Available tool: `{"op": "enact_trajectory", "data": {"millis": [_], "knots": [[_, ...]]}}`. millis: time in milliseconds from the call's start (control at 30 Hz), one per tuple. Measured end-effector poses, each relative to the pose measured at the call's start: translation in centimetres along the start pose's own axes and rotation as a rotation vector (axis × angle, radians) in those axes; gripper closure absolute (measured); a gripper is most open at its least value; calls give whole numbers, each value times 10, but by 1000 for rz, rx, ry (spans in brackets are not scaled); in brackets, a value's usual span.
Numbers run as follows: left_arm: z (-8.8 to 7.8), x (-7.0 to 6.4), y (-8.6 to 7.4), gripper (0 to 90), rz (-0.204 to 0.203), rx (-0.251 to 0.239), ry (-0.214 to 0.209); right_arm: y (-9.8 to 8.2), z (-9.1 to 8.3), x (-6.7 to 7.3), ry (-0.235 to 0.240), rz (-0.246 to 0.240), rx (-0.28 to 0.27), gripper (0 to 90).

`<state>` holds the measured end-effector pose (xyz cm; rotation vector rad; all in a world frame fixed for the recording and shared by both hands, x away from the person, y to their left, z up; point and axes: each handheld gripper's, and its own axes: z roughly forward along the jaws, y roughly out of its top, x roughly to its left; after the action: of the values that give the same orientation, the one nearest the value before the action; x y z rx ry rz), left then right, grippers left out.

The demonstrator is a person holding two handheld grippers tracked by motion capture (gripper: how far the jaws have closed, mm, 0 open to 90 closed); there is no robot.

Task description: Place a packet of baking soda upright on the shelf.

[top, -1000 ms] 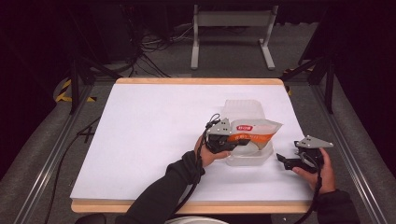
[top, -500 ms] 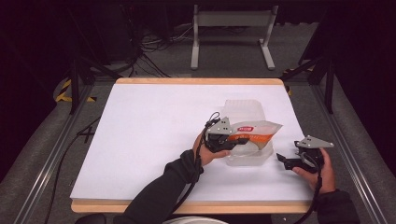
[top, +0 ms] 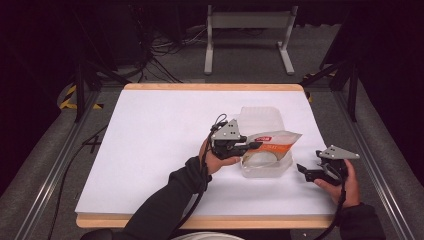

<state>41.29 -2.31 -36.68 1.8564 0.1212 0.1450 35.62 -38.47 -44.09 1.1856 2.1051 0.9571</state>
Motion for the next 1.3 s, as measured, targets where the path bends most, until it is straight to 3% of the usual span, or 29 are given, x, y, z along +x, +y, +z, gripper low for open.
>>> {"op": "enact_trajectory", "data": {"millis": [133, 167, 467, 633, 933, 1300], "knots": [[-16, -2, 4, 756, 23, 20, 36, 0, -4, -1, -3, 12, -28, 119], [-26, -3, 6, 714, 49, 31, 56, 2, -8, 0, -2, 16, -46, 120], [-59, -10, 7, 621, 94, 63, 100, 11, -19, 7, 0, 4, -105, 123], [-77, -15, 4, 520, 129, 106, 162, 15, -25, 11, 2, -11, -128, 124], [-109, -19, -13, 371, 134, 159, 266, 22, -35, 26, -20, -78, -178, 100], [-158, -13, -43, 284, 80, 219, 384, 23, -39, 34, -45, -110, -195, 87]]}}
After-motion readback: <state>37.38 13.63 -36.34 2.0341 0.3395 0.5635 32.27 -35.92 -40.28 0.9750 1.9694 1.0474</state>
